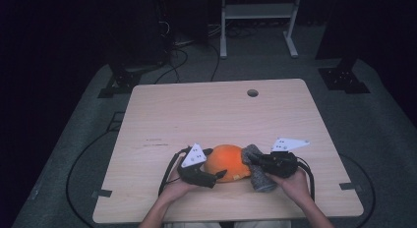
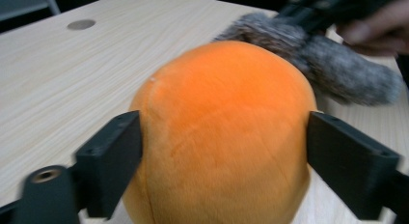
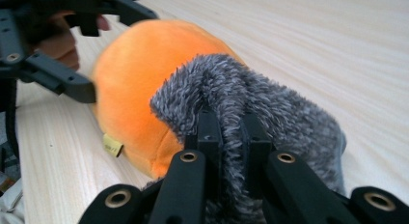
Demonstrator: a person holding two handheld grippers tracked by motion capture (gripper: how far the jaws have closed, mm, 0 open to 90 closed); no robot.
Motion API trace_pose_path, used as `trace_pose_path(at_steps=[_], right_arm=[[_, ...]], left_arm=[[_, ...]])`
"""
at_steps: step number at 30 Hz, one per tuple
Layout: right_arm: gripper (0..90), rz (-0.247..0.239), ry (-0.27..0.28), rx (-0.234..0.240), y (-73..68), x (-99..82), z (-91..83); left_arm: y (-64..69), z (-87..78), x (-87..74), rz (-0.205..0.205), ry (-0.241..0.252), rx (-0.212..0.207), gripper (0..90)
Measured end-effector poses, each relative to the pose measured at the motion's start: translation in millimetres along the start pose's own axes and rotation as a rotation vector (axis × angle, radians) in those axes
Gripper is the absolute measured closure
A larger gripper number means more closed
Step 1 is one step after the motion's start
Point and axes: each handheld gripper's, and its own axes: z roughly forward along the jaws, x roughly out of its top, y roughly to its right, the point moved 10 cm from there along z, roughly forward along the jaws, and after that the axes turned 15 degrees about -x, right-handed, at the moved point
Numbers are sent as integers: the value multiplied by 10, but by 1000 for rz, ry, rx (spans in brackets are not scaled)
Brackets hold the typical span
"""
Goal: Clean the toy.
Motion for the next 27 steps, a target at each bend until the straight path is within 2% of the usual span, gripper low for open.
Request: trace_pose_path(at_steps=[3, 5, 6, 7, 9, 11, 13, 14, 15, 17, 19, 21, 23, 24, 26, 27], right_arm=[[815, -1, -12, 12, 0, -18, 34], [815, 8, -52, -24, 76, -76, 71], [816, 19, -60, -27, 97, -91, 69], [815, 39, -37, -13, 88, -55, 37], [815, 45, 23, 25, 19, 65, -50], [815, 13, 71, 46, -71, 174, -118], [814, -17, 72, 87, -156, 169, -121], [814, -33, 55, 97, -187, 132, -97], [814, -55, 48, 96, -200, 99, -76], [814, -38, 49, 104, -185, 84, -67], [815, -23, 37, 87, -112, 56, -50], [814, -6, -8, 30, 17, -25, 0], [815, 31, -51, -11, 136, -99, 31], [814, 34, -42, -14, 151, -92, 18], [814, 49, 32, 43, 66, 43, -67], [814, 37, 65, 67, -2, 121, -115]], left_arm=[[-7, -3, -46, 16, -15, 16, 202], [15, 3, -44, 31, -22, 21, 215], [28, 11, -48, 39, -28, 23, 218], [37, 17, -54, 44, -33, 21, 228], [83, 34, -59, 65, -41, 4, 240], [128, 26, -35, 80, -37, -29, 228], [113, -13, 27, 55, 6, -51, 181], [79, -34, 49, 34, 29, -45, 155], [33, -43, 44, 9, 30, -28, 120], [-8, -26, -12, -34, 3, -32, 90], [10, 7, -65, -48, -28, -53, 159], [36, 8, -63, -18, -24, -49, 214], [73, 4, -68, 41, -44, -35, 258], [84, 0, -59, 57, -51, -28, 275], [130, 7, -28, 101, -52, -33, 299], [155, 18, -24, 124, -59, -37, 301]])
